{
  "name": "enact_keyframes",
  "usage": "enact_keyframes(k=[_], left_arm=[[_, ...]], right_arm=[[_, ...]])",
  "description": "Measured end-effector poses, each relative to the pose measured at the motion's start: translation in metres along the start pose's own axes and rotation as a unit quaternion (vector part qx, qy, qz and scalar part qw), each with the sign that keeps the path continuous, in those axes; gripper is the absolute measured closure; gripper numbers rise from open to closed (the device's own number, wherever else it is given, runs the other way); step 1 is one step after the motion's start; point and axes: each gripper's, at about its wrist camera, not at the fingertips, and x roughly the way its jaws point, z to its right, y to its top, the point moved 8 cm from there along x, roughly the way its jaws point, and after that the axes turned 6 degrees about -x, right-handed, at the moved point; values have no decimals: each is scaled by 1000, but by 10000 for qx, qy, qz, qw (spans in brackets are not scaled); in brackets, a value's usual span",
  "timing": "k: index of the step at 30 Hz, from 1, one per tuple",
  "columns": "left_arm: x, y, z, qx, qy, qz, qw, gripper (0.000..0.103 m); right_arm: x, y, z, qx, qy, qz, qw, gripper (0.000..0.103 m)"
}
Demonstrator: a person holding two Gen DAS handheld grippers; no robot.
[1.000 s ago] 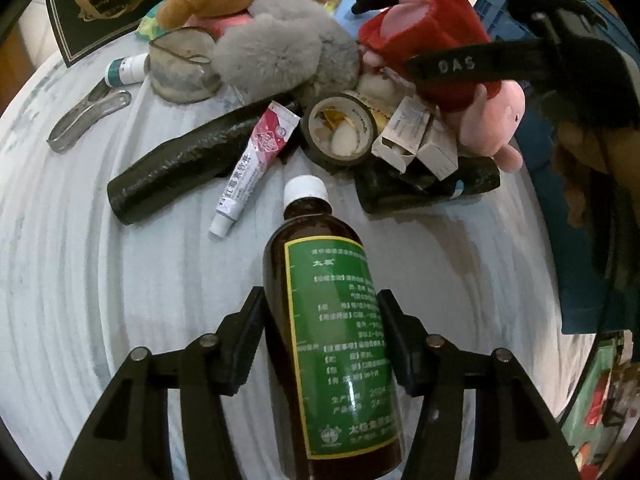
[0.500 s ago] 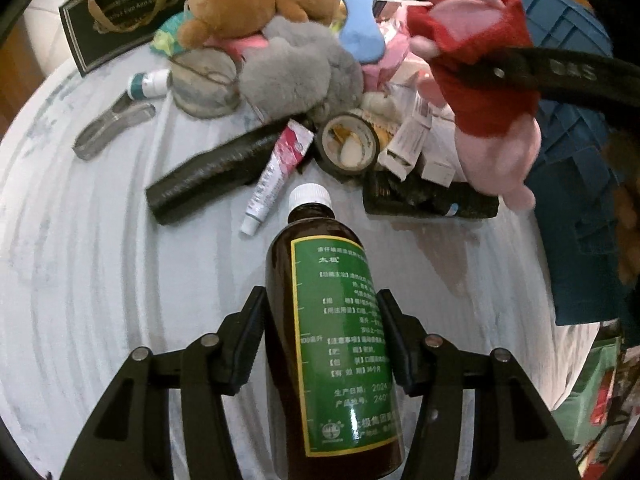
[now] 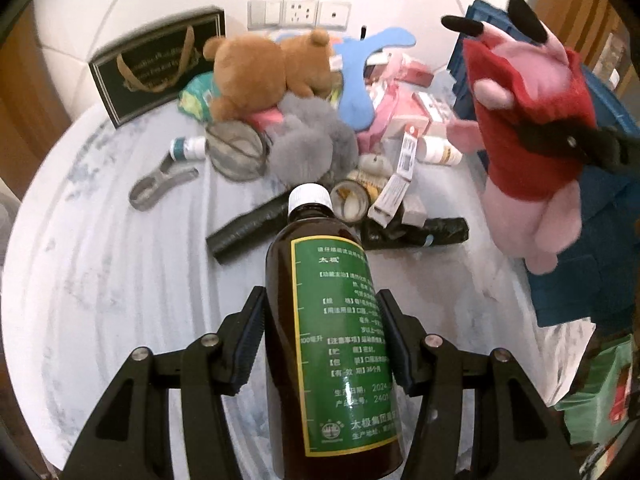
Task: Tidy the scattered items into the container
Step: 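Carry the bottle and the plush pig with both grippers over the blue crate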
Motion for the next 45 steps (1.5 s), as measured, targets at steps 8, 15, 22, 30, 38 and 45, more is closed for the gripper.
enact_keyframes(k=[8, 15, 22, 30, 38, 45], left_arm=[[-55, 20, 6, 117, 38, 357, 9993, 49], [-106, 45, 16, 177, 30, 743, 9971, 49], [-142, 68, 35, 231, -4, 1000, 9947, 49], [-178, 95, 60, 357, 13, 1360, 9901, 49], [-199, 114, 108, 566, -156, 1578, 9857, 49], [-207, 130, 165, 838, -348, 1722, 9809, 49]], right_arm=[[-63, -1, -14, 24, 197, 333, 9992, 36], [-117, 2, -19, 19, 361, 633, 9973, 36], [-160, 13, -19, 40, 524, 871, 9948, 36], [-209, 30, -8, -24, 637, 1326, 9891, 36], [-256, 37, 23, 63, 564, 1712, 9836, 36], [-292, 40, 62, 239, 405, 1986, 9790, 36]])
